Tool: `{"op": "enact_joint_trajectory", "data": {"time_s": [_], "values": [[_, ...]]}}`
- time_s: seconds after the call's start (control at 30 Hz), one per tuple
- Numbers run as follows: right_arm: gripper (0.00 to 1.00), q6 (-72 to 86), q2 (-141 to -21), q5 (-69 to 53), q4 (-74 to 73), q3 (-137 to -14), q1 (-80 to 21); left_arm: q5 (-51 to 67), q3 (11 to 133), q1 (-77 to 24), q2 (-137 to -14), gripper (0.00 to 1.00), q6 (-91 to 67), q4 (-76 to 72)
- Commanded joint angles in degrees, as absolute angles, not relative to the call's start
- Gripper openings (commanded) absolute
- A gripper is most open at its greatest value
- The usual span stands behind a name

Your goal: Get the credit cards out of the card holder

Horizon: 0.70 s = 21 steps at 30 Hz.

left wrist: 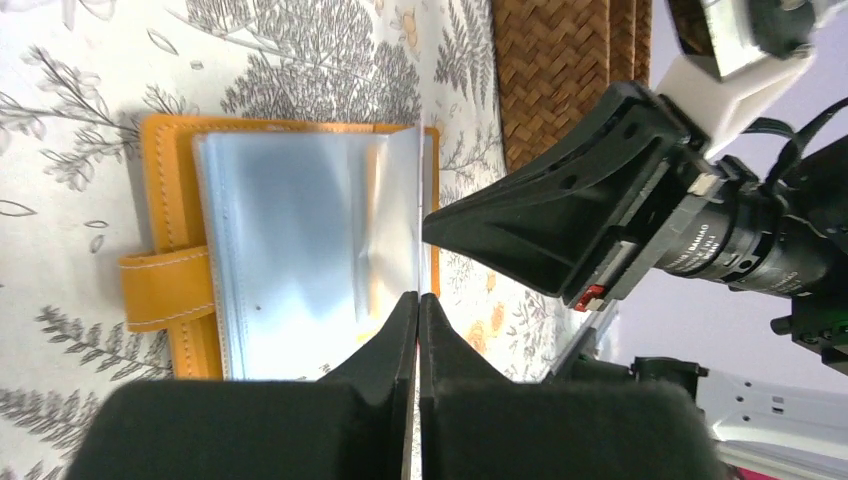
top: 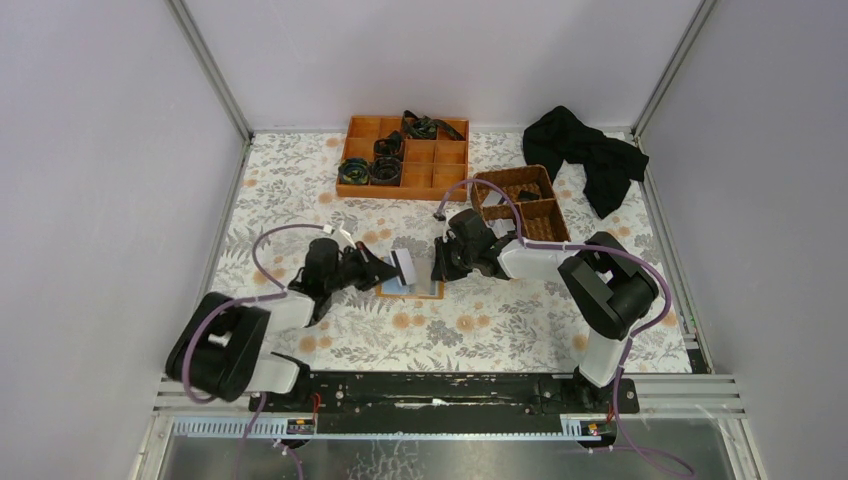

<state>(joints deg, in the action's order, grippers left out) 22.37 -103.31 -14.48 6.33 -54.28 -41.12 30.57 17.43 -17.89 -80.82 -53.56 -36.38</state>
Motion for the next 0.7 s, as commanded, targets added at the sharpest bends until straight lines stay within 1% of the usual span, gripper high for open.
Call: {"op": "enact_joint_trajectory", "data": {"time_s": [0.0,0.17,0.23,0.37,0.4,0.5,0.57,0.63,0.67], "values": [[0.08,21.2,-104.9,-12.1,2.9,-54.6,-40.6,22.3,18.1,-17.5,-73.7,0.0,-47.8,-24.6],[0.08,21.2,-103.9,-12.6,3.3,-54.5,-40.5,22.0,17.3,-17.5,-70.5,0.0,-48.3,-25.8],[0.07,21.5,-102.1,-12.8,4.4,-53.1,-40.5,24.6,16.3,-17.4,-69.9,0.0,-49.2,-30.3],[0.07,23.4,-90.0,-13.8,13.6,-46.6,-40.1,30.2,14.7,-17.5,-72.7,0.0,-50.3,-42.1],[0.11,23.5,-87.7,-14.6,14.9,-45.6,-39.7,32.0,14.3,-17.5,-74.2,0.0,-51.3,-45.9],[0.31,23.4,-83.3,-17.8,15.7,-44.9,-38.7,38.5,12.9,-17.5,-79.4,0.0,-56.9,-61.4],[0.44,23.9,-82.1,-21.1,17.1,-44.4,-37.8,42.0,11.7,-17.5,-83.2,0.0,-61.9,-76.2],[0.51,25.6,-81.0,-24.2,21.3,-42.3,-36.9,44.5,11.1,-17.5,-87.1,0.0,-66.1,-85.8],[0.53,26.8,-80.6,-25.7,23.4,-41.2,-36.3,45.4,10.8,-17.5,-89.1,0.0,-68.1,-90.1]]}}
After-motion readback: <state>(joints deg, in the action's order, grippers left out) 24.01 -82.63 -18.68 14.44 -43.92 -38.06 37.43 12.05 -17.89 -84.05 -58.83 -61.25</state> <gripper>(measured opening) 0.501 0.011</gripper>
